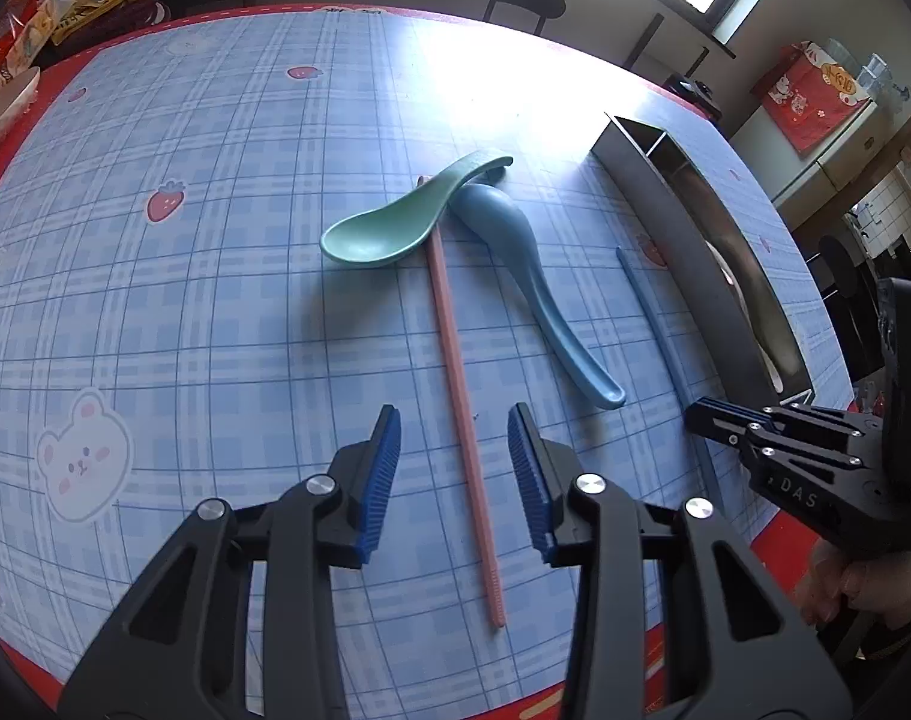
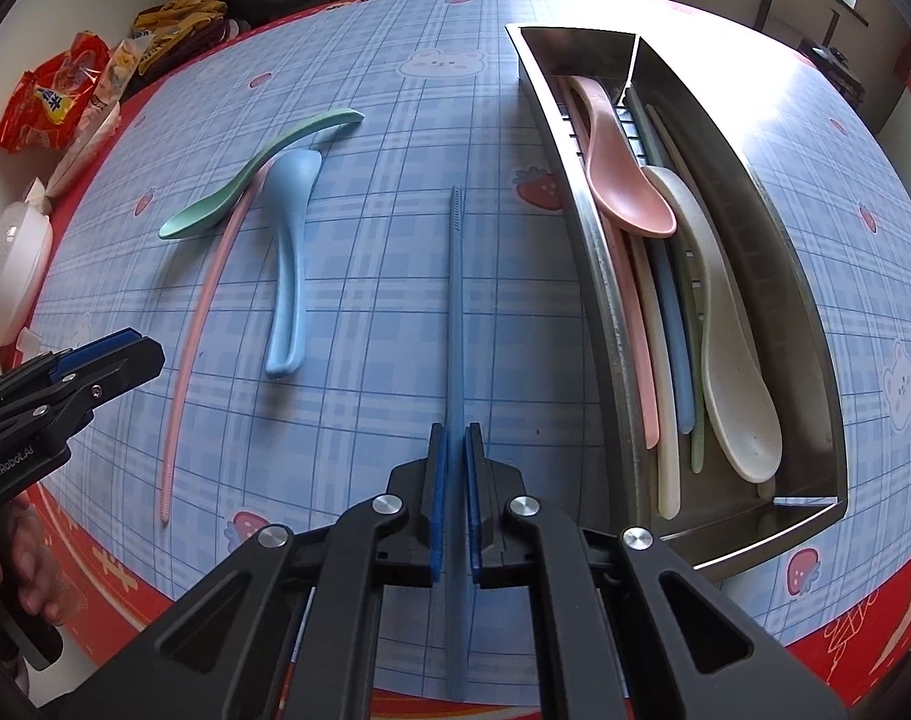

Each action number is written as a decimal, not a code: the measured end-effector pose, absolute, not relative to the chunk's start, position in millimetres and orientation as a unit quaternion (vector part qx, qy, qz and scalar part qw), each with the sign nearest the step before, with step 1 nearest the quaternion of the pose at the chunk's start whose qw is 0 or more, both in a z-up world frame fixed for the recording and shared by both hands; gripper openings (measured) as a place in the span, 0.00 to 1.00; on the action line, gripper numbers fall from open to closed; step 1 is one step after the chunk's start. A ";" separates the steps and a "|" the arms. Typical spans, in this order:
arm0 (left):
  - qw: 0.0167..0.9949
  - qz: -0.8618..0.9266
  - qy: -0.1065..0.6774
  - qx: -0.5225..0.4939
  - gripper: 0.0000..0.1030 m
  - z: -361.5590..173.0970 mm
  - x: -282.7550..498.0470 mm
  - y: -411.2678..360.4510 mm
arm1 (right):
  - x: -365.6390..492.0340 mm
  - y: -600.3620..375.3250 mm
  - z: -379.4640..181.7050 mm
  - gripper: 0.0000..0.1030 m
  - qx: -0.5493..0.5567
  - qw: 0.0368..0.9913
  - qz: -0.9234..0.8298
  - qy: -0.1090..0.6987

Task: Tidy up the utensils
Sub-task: 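Grasp the pink chopstick with the left tool while the right tool grasps the blue chopstick, then lift and carry both chopsticks over the steel rack, then lower both chopsticks into the steel rack and open both tools, then move both open tools over the teal and blue spoons, then grasp the teal spoon with the left tool while the right tool grasps the blue spoon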

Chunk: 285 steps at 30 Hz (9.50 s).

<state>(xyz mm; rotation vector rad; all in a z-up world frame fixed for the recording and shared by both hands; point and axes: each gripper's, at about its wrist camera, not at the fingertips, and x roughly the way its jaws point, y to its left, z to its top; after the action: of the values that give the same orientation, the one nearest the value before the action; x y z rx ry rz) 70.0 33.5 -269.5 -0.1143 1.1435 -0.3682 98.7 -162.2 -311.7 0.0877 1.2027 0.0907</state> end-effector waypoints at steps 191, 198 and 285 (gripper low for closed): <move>0.879 -0.092 0.463 -0.064 0.92 -203.8 65.6 -42.9 | 130.6 -304.5 -241.2 0.75 0.115 0.844 0.158 0.499; 0.879 -0.084 0.468 -0.034 0.94 -197.1 73.3 14.1 | 126.2 -254.8 -238.3 0.94 0.111 0.844 0.151 0.503; 0.718 -0.382 0.581 -0.031 0.18 -306.8 210.0 0.6 | 174.1 -157.4 -313.6 0.14 0.090 0.836 0.133 0.525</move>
<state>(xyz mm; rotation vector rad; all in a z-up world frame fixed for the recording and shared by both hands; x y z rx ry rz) 210.0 0.6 -306.8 -0.0687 1.2857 -0.8440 174.1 -157.4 -313.6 0.1905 1.1114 0.2817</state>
